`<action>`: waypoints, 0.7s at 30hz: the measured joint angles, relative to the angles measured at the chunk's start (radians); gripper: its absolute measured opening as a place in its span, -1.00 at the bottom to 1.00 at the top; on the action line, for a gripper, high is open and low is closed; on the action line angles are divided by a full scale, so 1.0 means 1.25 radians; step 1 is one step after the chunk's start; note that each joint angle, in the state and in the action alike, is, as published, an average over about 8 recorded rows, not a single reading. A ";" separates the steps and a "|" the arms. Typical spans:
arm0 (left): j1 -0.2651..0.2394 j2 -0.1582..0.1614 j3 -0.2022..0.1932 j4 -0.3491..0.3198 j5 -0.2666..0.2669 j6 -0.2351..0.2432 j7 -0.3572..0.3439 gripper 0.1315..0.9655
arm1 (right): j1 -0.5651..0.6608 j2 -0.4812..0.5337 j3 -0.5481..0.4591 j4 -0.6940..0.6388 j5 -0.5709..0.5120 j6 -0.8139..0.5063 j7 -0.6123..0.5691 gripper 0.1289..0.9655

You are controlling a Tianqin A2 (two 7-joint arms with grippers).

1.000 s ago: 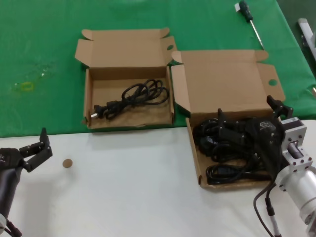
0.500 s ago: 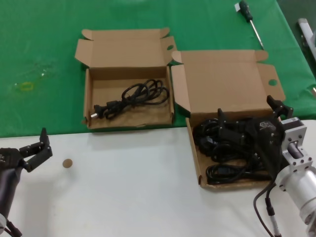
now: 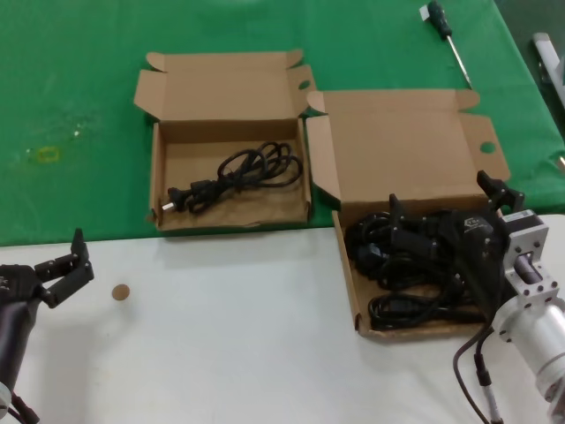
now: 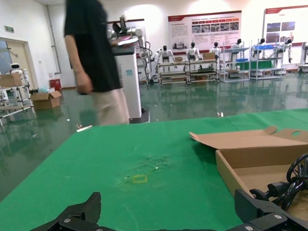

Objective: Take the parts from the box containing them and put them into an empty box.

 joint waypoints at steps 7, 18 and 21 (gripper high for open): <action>0.000 0.000 0.000 0.000 0.000 0.000 0.000 1.00 | 0.000 0.000 0.000 0.000 0.000 0.000 0.000 1.00; 0.000 0.000 0.000 0.000 0.000 0.000 0.000 1.00 | 0.000 0.000 0.000 0.000 0.000 0.000 0.000 1.00; 0.000 0.000 0.000 0.000 0.000 0.000 0.000 1.00 | 0.000 0.000 0.000 0.000 0.000 0.000 0.000 1.00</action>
